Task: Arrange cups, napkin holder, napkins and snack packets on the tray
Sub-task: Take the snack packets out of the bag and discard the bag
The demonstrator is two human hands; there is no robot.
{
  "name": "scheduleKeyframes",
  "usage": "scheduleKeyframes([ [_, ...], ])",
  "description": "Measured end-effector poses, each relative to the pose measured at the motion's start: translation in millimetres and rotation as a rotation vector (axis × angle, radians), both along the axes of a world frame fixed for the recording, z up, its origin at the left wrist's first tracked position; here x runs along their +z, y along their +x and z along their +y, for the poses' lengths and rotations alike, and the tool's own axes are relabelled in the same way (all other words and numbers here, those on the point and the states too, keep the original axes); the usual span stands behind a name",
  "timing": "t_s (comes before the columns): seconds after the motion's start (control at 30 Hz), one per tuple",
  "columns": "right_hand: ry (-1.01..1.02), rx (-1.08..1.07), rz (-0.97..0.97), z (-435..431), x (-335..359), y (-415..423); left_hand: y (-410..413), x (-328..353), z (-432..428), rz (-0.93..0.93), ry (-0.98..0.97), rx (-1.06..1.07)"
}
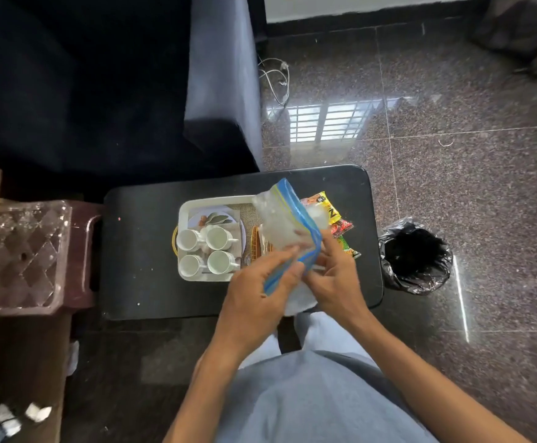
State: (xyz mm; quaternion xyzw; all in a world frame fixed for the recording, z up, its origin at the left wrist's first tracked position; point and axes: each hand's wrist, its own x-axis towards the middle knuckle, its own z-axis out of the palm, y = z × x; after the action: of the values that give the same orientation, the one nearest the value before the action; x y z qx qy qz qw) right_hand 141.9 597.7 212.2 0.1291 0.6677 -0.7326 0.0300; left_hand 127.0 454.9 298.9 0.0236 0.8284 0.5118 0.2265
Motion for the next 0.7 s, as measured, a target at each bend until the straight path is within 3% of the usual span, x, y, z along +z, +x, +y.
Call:
scheduleKeyframes([
  [0.1, -0.147, -0.277, -0.041, 11, -1, -9, 6, -5, -17, 0.069, 0.012, 0.336],
  [0.17, -0.326, -0.432, -0.09, 12, 0, -16, 12, -9, -27, -0.148, 0.085, 0.452],
  [0.27, -0.807, -0.49, -0.142, -8, 11, -15, 17, -16, -32, -0.554, 0.375, 0.469],
  [0.33, -0.954, -0.431, -0.231, -29, 16, -8, 11, -24, -32, -0.635, 0.51, 0.454],
  [0.47, -1.053, -0.255, -0.48, -62, 18, 11, -12, -32, -42, -0.564, 0.675, 0.416],
  [0.7, -0.822, -0.127, -0.776, -83, 15, 11, -41, -50, -73, -0.392, 0.521, 0.099],
])
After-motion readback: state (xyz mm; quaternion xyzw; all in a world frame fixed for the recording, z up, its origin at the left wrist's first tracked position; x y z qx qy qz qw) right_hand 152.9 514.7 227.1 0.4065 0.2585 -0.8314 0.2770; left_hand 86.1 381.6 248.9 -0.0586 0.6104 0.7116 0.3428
